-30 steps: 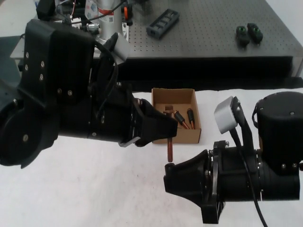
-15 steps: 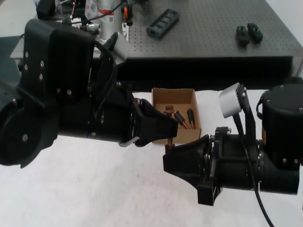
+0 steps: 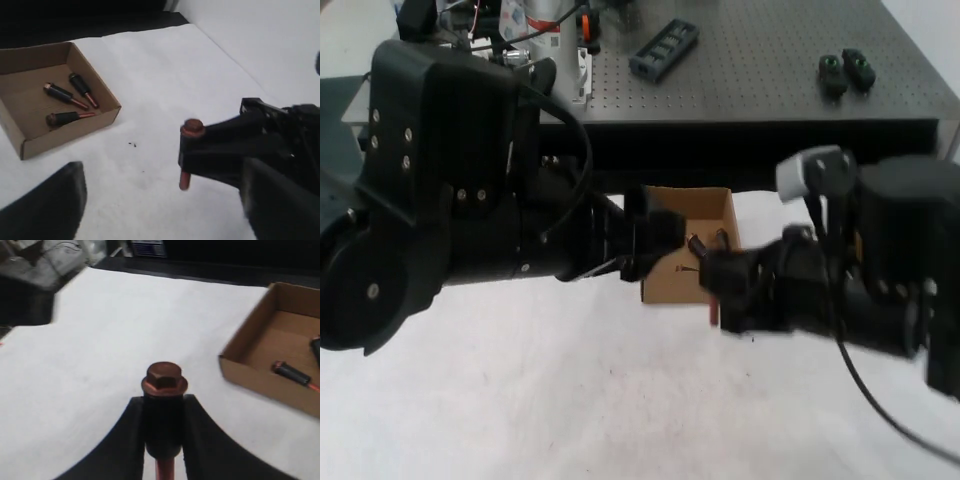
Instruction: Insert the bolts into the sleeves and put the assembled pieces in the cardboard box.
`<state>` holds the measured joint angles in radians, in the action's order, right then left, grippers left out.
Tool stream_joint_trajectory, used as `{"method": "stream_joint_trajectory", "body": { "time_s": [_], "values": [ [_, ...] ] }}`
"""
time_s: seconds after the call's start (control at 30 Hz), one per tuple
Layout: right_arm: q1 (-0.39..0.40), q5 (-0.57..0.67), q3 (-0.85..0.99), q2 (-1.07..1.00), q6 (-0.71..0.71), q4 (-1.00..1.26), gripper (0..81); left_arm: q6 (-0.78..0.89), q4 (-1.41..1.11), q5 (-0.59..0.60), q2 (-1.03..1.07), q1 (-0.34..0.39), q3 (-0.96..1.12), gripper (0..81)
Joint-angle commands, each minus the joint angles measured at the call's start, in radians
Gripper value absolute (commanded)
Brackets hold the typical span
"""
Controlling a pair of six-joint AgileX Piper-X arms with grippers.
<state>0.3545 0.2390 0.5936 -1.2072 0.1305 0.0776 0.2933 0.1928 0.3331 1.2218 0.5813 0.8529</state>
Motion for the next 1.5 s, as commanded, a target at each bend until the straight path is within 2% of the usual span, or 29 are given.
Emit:
{"method": "stream_joint_trajectory", "body": {
  "time_s": [0.0, 0.03, 0.1, 0.13, 0.37, 0.57, 1.07, 1.13, 1.27, 1.3, 1.37, 1.47],
  "values": [
    [-0.056, -0.048, 0.116, -0.150, -0.046, 0.008, 2.1, 0.017, -0.008, -0.018, -0.005, 0.000, 0.005, 37.0],
    [-0.067, -0.056, 0.155, -0.198, -0.049, -0.001, 2.1, -0.013, -0.003, -0.018, -0.005, 0.000, 0.005, 28.9],
    [-0.086, -0.083, 0.229, -0.287, -0.062, -0.032, 2.1, -0.091, 0.024, -0.021, -0.008, 0.000, 0.005, 7.1],
    [-0.091, -0.114, 0.274, -0.335, -0.064, -0.059, 2.1, -0.116, 0.045, -0.033, -0.011, 0.000, 0.005, 1.4],
    [-0.107, -0.199, 0.582, -0.636, -0.162, -0.260, 2.1, -0.145, 0.210, -0.217, -0.087, 0.000, -0.048, 1.1],
    [-0.107, -0.200, 0.755, -0.802, -0.179, -0.357, 2.1, -0.073, 0.202, -0.267, -0.258, 0.000, -0.220, 1.1],
    [-0.126, -0.187, 0.817, -0.880, -0.175, -0.349, 1.1, 0.127, 0.204, -0.309, -0.697, 0.000, -0.520, 1.1],
    [-0.131, -0.151, 0.817, -0.880, -0.175, -0.354, 6.6, 0.142, 0.213, -0.321, -0.742, 0.000, -0.554, 1.1],
    [-0.130, -0.148, 0.817, -0.875, -0.175, -0.356, 39.4, 0.149, 0.241, -0.350, -0.831, 0.000, -0.616, 1.1],
    [-0.130, -0.148, 0.817, -0.869, -0.173, -0.356, 43.6, 0.149, 0.257, -0.353, -0.849, 0.000, -0.625, 1.1],
    [-0.133, -0.157, 0.817, -0.848, -0.169, -0.377, 43.5, 0.149, 0.289, -0.355, -0.877, 0.000, -0.637, 1.1],
    [-0.144, -0.144, 0.806, -0.787, -0.169, -0.412, 39.1, 0.147, 0.352, -0.371, -0.909, 0.000, -0.640, 1.1]
  ]
}}
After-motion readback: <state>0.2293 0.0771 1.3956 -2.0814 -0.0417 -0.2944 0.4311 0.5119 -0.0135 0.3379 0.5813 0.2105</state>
